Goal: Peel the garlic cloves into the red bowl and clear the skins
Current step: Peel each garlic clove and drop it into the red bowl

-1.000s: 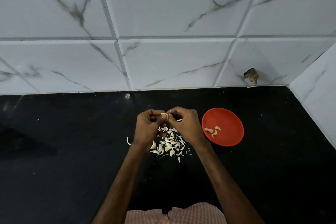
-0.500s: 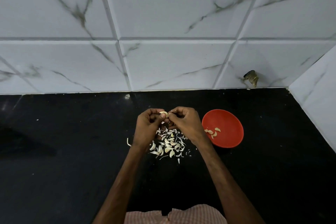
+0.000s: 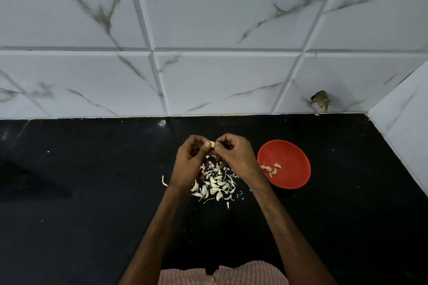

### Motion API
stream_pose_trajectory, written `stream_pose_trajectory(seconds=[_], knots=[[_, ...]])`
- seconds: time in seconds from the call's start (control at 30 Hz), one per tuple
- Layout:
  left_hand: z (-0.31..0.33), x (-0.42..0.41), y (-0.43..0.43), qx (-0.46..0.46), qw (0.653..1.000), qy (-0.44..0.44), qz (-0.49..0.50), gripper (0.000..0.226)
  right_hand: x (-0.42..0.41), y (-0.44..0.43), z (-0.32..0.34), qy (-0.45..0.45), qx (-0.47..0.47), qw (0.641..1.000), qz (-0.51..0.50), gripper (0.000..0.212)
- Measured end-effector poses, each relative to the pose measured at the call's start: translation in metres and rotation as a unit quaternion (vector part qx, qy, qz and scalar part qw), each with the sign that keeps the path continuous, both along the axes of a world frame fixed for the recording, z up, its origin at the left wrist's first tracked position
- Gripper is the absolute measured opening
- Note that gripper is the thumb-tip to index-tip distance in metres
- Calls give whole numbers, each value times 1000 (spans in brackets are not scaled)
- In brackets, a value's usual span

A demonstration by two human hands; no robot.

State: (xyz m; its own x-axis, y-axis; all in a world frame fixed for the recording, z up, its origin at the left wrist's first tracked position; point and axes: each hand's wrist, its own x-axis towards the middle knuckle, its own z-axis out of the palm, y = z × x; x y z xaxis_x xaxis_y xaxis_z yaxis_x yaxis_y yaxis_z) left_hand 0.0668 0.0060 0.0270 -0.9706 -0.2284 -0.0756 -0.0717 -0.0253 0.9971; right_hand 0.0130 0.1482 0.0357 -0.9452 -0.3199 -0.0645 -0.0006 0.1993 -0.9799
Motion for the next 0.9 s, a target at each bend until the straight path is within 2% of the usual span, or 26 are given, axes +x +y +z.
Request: stream_pose_trajectory(seconds=[0.17, 0.23, 0.33, 0.47, 0.7, 0.8, 0.9], knots=[[0, -2, -2, -102, 994, 35, 6, 9, -3, 4, 3, -38, 5, 999, 23, 9], [-1, -3, -2, -160, 986, 50, 8, 14, -4, 5, 5, -60, -6, 998, 31, 10], [-1, -3, 2, -191, 980, 59, 7, 26, -3, 4, 10, -87, -31, 994, 54, 15], [-4, -4, 4, -163, 985, 56, -5, 33, -2, 4, 16, -104, -59, 990, 78, 20], [-4, -4, 7, -61, 998, 29, -15, 44, -1, 4, 14, -113, -56, 987, 95, 21], [-3, -4, 6, -42, 999, 15, -4, 44, -3, 4, 12, -99, -40, 992, 60, 20], [-3, -4, 6, -45, 999, -2, 4, 44, -4, 7, 5, -54, 16, 998, 12, 21]])
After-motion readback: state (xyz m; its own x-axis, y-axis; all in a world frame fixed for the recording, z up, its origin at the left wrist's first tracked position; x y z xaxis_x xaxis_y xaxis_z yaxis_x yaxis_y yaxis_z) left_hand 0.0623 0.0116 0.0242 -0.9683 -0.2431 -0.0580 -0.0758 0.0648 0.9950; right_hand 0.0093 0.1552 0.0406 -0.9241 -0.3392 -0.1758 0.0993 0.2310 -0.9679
